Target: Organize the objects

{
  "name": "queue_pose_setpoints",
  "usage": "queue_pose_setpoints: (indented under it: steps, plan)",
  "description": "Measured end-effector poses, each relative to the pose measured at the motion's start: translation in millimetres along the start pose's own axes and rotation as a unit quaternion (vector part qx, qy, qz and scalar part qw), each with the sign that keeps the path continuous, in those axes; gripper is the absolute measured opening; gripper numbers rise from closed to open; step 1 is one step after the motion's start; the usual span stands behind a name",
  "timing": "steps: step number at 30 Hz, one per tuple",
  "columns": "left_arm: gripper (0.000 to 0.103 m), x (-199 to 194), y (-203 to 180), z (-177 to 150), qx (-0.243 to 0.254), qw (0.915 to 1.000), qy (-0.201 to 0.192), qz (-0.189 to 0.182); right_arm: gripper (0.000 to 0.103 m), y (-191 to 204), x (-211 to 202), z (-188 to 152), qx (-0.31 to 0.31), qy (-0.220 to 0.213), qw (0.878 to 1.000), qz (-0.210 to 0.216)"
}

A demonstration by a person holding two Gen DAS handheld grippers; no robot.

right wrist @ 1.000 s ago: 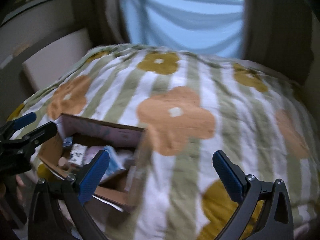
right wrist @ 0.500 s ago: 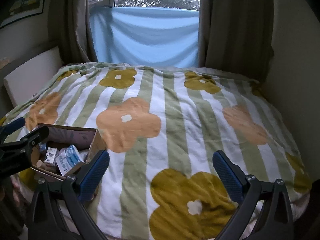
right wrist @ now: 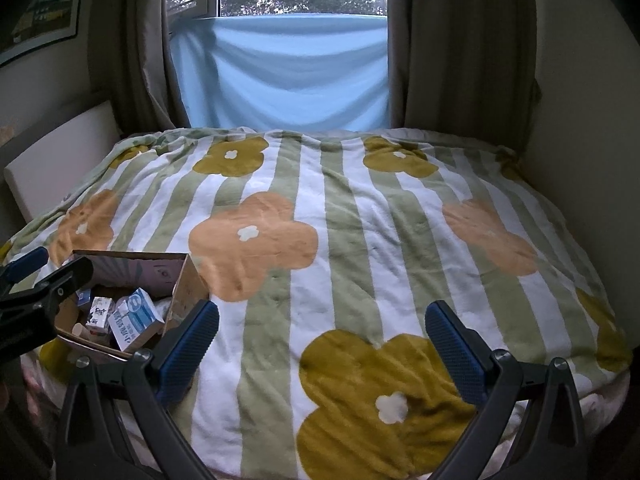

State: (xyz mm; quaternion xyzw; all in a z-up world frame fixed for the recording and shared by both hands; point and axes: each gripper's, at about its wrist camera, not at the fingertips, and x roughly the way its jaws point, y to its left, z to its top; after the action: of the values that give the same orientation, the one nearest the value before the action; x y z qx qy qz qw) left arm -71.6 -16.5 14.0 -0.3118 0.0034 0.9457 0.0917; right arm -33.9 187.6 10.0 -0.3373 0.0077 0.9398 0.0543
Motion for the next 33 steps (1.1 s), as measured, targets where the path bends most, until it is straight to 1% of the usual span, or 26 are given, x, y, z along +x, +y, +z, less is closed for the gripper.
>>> queue_pose_setpoints:
  steps: [2, 6, 13, 21, 33]
  plan:
    - [0.103, 0.8, -1.1, -0.1, 0.002, 1.0000, -0.001, 0.003, 0.103, -0.8, 1.1, 0.4, 0.002, 0.001, 1.000, 0.000]
    - [0.103, 0.6, -4.2, 0.0, -0.002, 1.0000, -0.003, -0.003, 0.103, -3.0, -0.1, 0.6, 0.005, -0.002, 1.000, -0.003]
    - [0.103, -2.6, -11.1, -2.1, 0.009, 0.9999, -0.008, 0.002, 0.103, -4.8, -4.7, -0.7, 0.008, -0.007, 1.000, -0.004]
    - [0.103, -4.6, -8.5, -2.6, 0.000, 0.9999, -0.010, -0.005, 0.103, -4.1, -6.3, -0.3, 0.010, -0.007, 1.000, -0.003]
    - [0.103, -2.6, -4.7, -0.7, -0.001, 1.0000, -0.008, -0.003, 0.103, -2.6, -5.2, 0.4, 0.013, -0.006, 1.000, -0.003]
